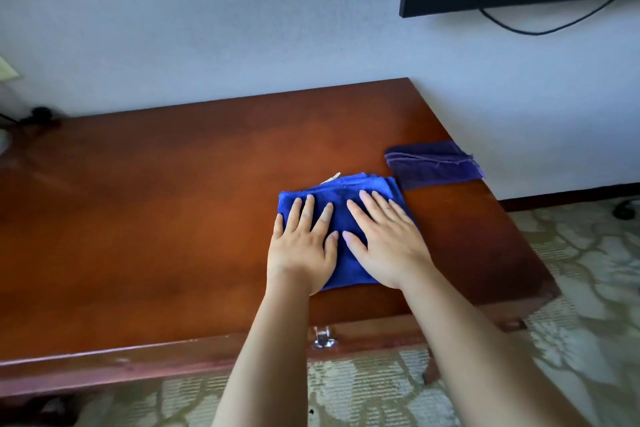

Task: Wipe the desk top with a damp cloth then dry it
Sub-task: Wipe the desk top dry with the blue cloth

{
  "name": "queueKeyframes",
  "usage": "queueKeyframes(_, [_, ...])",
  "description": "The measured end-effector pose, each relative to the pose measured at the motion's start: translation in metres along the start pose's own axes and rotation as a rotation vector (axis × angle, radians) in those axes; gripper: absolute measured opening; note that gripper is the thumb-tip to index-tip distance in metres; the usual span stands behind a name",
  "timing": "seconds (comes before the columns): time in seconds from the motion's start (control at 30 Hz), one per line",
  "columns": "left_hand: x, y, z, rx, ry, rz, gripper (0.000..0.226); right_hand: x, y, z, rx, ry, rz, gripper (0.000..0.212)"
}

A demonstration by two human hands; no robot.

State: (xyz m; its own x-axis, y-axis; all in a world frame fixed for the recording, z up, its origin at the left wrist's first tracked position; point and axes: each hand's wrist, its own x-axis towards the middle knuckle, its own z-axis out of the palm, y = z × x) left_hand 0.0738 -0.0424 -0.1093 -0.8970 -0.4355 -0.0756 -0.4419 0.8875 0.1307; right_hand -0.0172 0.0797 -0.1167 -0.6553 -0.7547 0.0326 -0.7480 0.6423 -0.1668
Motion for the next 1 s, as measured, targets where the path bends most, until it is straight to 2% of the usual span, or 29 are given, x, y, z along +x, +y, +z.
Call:
queueKeyframes(0.23, [-0.029,0.029,0.009,0.009,0.012,0.013,0.054,-0.042,0.016,-0.003,-0.003,-0.008,0.006,0.092])
queueKeyframes(0.6, [0.034,0.025,0.001,0.025,-0.001,0.113,0.054,0.005,0.034,-0.003,-0.005,0.065,0.065,0.09])
queueKeyframes(0.87, [0.043,0.025,0.0,0.041,-0.022,0.138,0.054,0.011,0.035,-0.003,-0.042,0.038,0.11,0.094])
queueKeyframes(1.0, [0.022,0.031,0.001,0.033,-0.033,0.129,0.054,-0.01,0.033,-0.005,-0.047,0.011,0.125,0.074])
